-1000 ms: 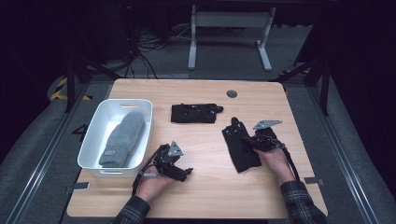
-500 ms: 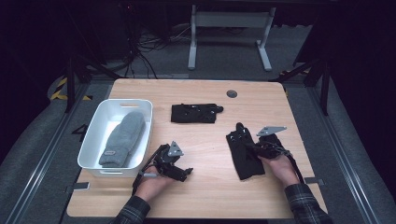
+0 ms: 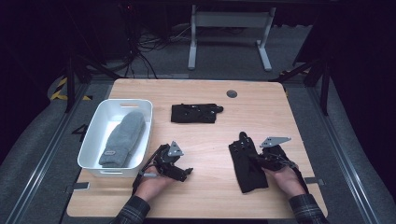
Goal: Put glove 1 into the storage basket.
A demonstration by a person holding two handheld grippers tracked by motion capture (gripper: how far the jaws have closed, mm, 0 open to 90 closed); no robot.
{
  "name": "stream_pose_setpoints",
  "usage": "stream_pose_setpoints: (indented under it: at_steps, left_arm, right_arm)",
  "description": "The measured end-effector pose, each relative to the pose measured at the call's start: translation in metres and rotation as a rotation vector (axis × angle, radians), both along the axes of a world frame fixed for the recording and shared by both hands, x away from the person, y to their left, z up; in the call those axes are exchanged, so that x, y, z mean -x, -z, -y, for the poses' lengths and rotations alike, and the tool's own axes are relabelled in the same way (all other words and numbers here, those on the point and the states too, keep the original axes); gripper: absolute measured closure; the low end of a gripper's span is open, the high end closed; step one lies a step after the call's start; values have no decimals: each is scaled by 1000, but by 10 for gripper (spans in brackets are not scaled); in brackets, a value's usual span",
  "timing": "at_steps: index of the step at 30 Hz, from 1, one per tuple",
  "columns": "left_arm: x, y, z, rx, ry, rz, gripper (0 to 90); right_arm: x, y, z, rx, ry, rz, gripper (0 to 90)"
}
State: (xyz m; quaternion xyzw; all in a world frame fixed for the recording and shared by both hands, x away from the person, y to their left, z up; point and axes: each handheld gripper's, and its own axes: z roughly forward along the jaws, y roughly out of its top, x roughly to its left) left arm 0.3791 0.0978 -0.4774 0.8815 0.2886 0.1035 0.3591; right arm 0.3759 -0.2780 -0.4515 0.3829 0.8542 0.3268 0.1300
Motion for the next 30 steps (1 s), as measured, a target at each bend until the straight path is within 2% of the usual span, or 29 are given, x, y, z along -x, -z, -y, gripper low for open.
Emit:
stream_pose_setpoints:
  at_steps: [9,19,23,27,30]
  left_arm:
    - [0,0,0,0,0,0,43]
    - [0,0,0,0,-1,0,43]
    - [0,0,0,1,-1,0,43]
    - [0,0,0,0,0,0,43]
    - [0,0,0,0,0,0,43]
  right_arm:
    - [22,-2,-4,9,-39,-2,899]
    - [41,-1,-7,-10,-93,-25,899]
    - [43,-4,-10,-20,-108,-1,896]
    - [39,-9,0,-51,-84,32,857]
    - [34,-10,10,-56,-57,58,758]
